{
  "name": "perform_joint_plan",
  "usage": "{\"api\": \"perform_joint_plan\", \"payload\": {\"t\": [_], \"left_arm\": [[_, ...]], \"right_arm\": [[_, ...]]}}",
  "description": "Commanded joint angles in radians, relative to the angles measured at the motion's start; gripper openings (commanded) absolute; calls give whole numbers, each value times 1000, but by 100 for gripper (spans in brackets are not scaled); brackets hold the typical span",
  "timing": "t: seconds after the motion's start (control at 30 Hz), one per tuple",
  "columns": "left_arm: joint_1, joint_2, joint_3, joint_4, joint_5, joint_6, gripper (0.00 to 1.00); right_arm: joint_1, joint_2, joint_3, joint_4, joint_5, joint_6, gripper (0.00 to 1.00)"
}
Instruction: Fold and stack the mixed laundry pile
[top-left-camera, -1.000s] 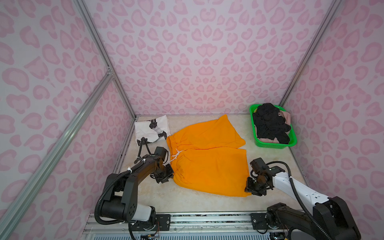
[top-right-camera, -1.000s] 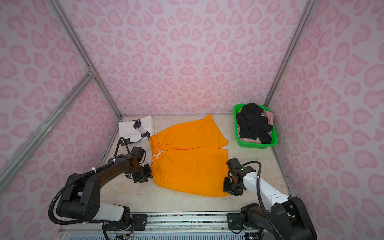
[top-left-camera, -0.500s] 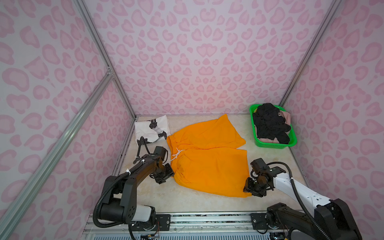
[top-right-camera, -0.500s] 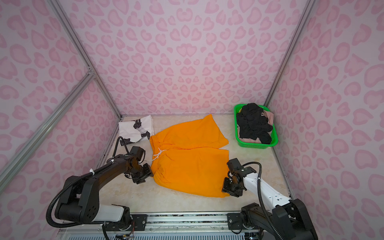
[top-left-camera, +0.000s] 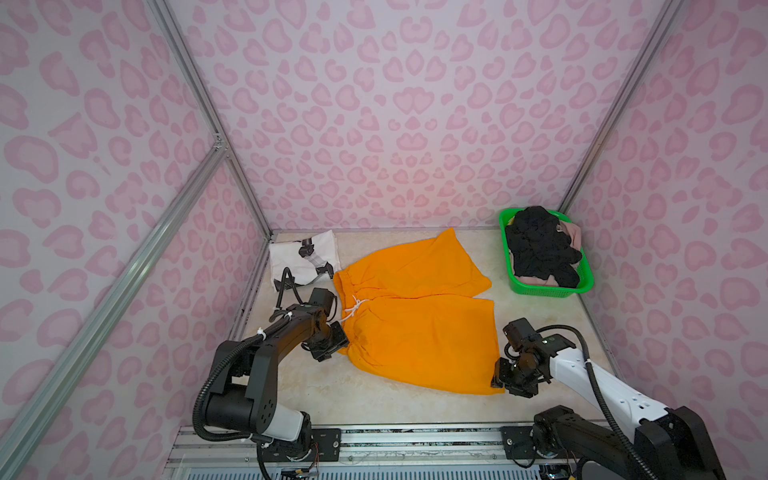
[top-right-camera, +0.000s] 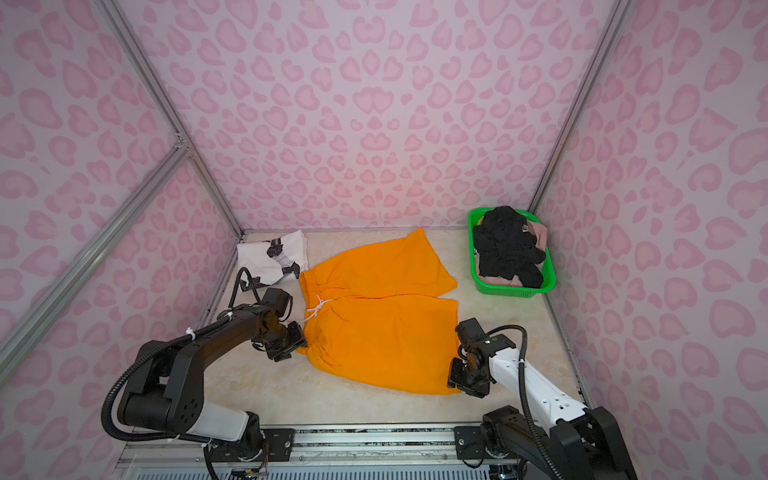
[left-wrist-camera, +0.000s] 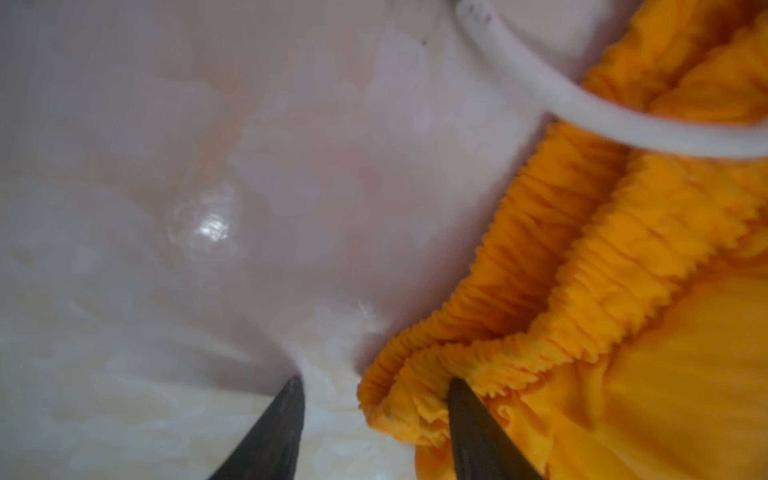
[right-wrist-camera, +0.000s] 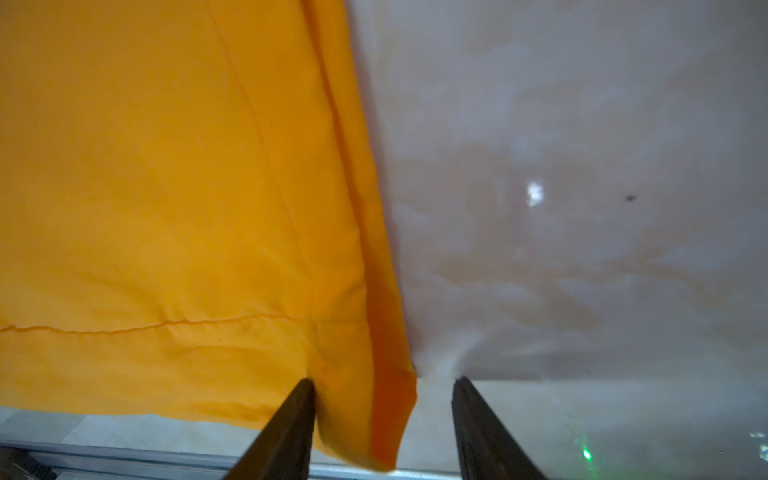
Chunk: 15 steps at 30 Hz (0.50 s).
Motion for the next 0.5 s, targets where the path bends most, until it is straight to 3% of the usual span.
{"api": "perform_joint_plan", "payload": {"t": [0.0,0.2,0.47], "left_arm": [[2,17,-13,33,6,11,48],[0,20,-32,27,-6,1,26],[1,2,-33,3,-15,-4,15]], "right_arm": [[1,0,-5,-5,0,-1,53],[-1,17,1,7,-10,-3,38],[0,33,-5,42,-45,-3,14]]}}
